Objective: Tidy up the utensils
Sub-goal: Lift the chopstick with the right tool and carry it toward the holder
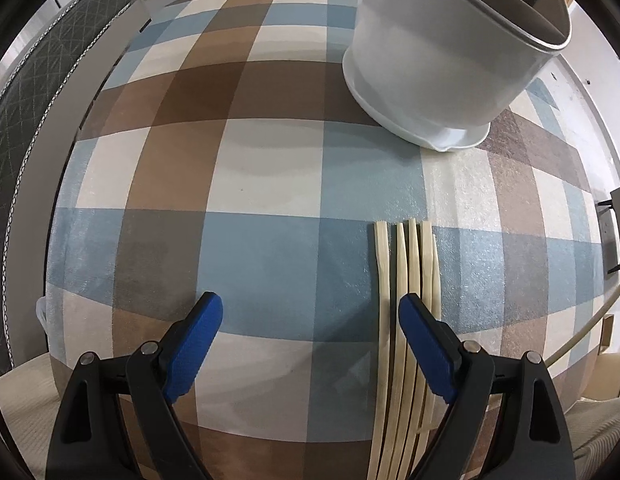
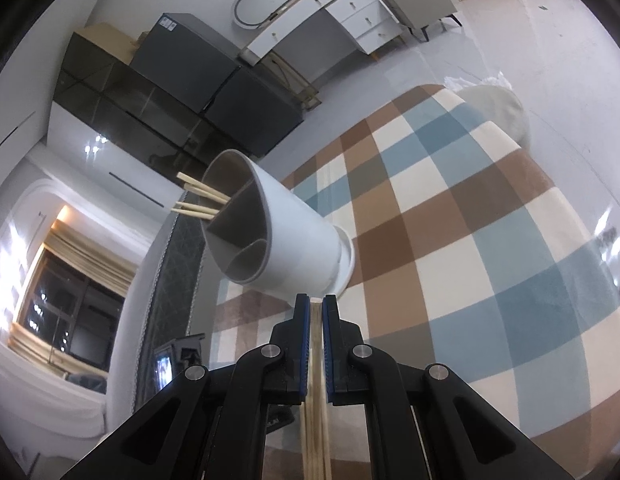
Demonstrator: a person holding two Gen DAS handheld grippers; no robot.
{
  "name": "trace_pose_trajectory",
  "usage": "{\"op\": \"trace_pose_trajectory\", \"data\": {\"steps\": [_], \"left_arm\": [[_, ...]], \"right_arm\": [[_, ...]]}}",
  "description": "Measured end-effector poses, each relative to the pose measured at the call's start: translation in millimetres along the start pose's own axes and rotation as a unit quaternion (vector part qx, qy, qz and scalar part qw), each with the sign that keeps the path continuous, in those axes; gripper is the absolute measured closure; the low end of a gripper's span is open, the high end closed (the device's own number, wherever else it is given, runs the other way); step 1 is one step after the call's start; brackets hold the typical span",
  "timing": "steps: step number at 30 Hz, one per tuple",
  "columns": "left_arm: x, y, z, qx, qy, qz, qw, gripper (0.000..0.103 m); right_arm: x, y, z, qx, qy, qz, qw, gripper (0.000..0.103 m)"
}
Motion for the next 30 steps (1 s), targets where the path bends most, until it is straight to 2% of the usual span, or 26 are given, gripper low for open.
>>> {"op": "trace_pose_trajectory", "data": {"steps": [4,12,15,18,22,24,26,27,29,30], "left_arm": [[4.9,1.6,-4.5,0.02,-0.015,-0.015,0.9996,0.016],[11.0,6.1,-17.2,0.019,-0.012,-0.009,0.9997,0.019],[0.8,5.3,-21.8,0.029,-0.008,-0.052,0.9982,0.023],[0.9,3.5,-23.6,0.024,-0.003,-0.034,0.9991,0.023],[2.4,4.2,-29.4,0.026,-0.006,-0.033,0.9991,0.024],[4.5,5.3,-33.6,0.029,-0.009,-0.025,0.9992,0.031],[9.2,8.7,-38.2,0.037,-0.013,-0.011,0.9992,0.053],[11.3,9.6,-39.5,0.04,-0.017,-0.013,0.999,0.057],[21.0,11.9,-43.7,0.049,-0.036,-0.014,0.998,0.076],[23.5,12.0,-43.7,0.051,-0.042,-0.013,0.9978,0.082]], "right_arm": [[-2.1,-1.9,1.1,-0.005,0.003,0.002,1.0,0.097],[0.1,-3.1,1.0,-0.007,0.001,0.008,1.0,0.097],[-0.5,-4.7,1.4,-0.008,0.002,0.008,1.0,0.097],[-1.3,-6.3,1.3,-0.009,0.004,0.01,1.0,0.097],[-1.2,-7.6,1.1,-0.011,0.004,0.011,1.0,0.097],[-1.0,-8.4,1.3,-0.012,0.005,0.012,1.0,0.097],[-1.1,-9.5,0.8,-0.012,0.005,0.012,1.0,0.097],[-1.1,-9.7,1.0,-0.012,0.006,0.012,1.0,0.097],[-1.1,-10.3,0.7,-0.013,0.007,0.013,1.0,0.097],[-1.3,-10.8,0.7,-0.013,0.008,0.014,1.0,0.097]]}}
Point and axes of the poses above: each gripper's, at about its wrist camera, not at the fingertips, and y roughly against the way its jaws point, x to its right, z to its underside, the point moved 8 cm from there along -y, roughly the way its jaws point, and after that the axes turned 15 degrees about -x, right-handed, at the moved point
